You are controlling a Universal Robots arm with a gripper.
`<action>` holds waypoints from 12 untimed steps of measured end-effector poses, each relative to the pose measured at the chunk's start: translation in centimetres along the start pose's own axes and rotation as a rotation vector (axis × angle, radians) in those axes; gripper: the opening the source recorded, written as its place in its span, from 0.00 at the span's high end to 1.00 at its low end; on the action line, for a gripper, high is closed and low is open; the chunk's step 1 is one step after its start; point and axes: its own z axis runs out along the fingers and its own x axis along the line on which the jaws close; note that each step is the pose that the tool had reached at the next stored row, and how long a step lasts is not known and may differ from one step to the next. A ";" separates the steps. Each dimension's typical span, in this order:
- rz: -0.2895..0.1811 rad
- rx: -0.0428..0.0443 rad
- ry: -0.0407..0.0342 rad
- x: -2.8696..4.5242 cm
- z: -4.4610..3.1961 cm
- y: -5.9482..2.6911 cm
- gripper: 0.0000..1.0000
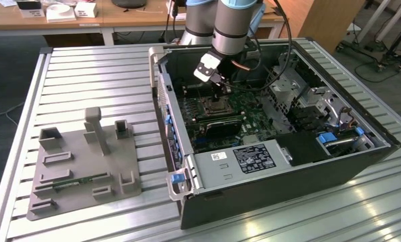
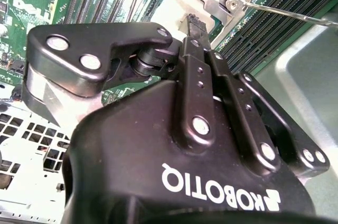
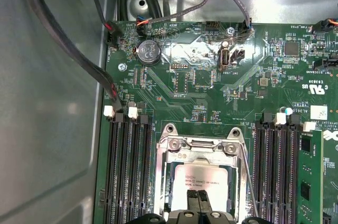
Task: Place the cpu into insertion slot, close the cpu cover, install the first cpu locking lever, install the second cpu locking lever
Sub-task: 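Install the first cpu locking lever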
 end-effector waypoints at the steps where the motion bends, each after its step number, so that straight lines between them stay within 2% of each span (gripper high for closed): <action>1: 0.000 0.0000 0.0000 0.00 0.00 0.00 0.89; 12: 0.000 0.0002 -0.0001 0.01 -0.18 0.02 0.89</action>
